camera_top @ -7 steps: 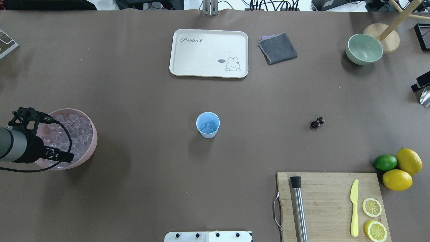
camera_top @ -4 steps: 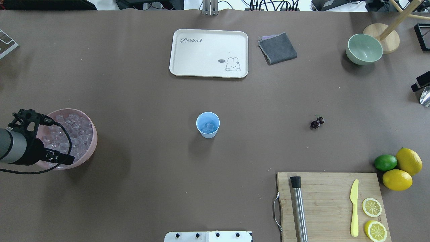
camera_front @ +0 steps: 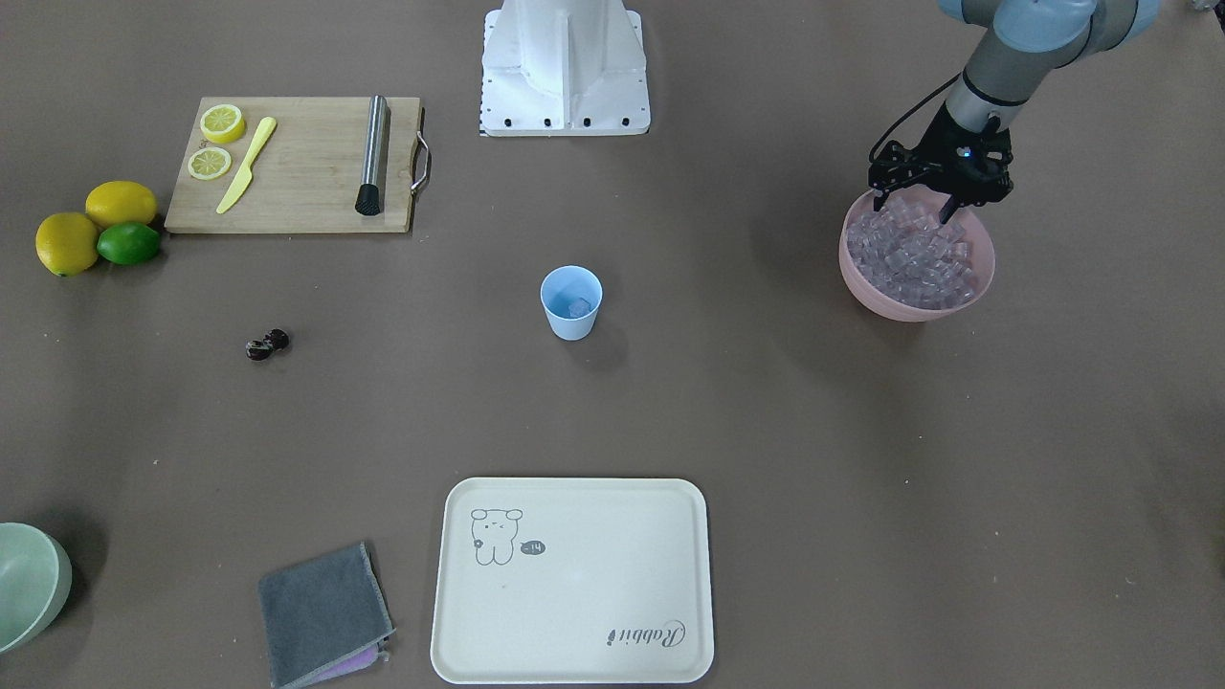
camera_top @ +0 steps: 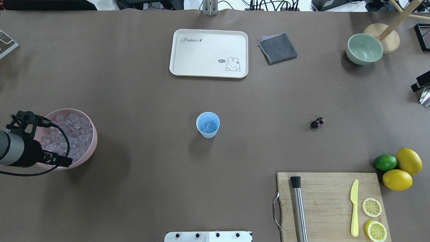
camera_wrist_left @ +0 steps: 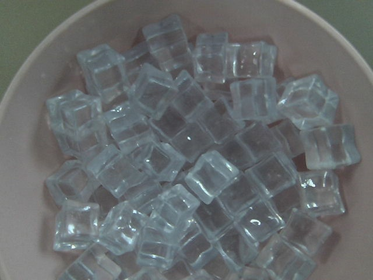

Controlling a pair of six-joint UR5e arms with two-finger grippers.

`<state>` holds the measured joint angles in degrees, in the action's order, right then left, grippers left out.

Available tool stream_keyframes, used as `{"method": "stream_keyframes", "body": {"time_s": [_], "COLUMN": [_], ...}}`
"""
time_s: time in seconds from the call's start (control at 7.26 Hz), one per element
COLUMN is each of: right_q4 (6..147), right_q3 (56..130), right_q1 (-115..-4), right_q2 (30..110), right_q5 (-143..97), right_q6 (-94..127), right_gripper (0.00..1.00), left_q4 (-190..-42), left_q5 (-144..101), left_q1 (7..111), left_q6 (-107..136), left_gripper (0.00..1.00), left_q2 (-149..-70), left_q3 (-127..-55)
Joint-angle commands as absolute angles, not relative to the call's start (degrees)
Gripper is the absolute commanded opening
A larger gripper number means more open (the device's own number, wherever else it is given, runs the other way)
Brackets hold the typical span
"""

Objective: Put ice and cherries in cup
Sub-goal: 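Lower the left gripper into the bowl and grasp another ice cube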

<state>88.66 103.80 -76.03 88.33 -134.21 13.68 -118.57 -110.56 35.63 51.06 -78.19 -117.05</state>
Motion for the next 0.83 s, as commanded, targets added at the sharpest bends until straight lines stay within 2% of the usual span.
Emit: {"method": "stream_keyframes", "body": {"time_s": [0.0,0.41,0.69], "right_q4": [88.7,88.6,88.6], "right_q3": [103.8,103.8,103.8], "right_q1": [-76.0,-76.0,-76.0], "right_q2": [88.2,88.2,87.9], "right_q5": [-134.1,-134.1,-134.1], "right_q6": [13.7,14.0,14.1], "right_gripper": [1.0,1.0,1.0], "left_q4": [-118.6,-118.6,-118.7], "left_q5": [-110.6,-110.6,-110.6], "left_q1": [35.4,35.2,35.2], "left_q6": [51.1,50.9,50.8], "left_gripper": [0.97,0.94,0.62], "left_q2": [-78.2,-78.2,-78.4], "left_q3": [-117.0,-116.6,-116.8]}}
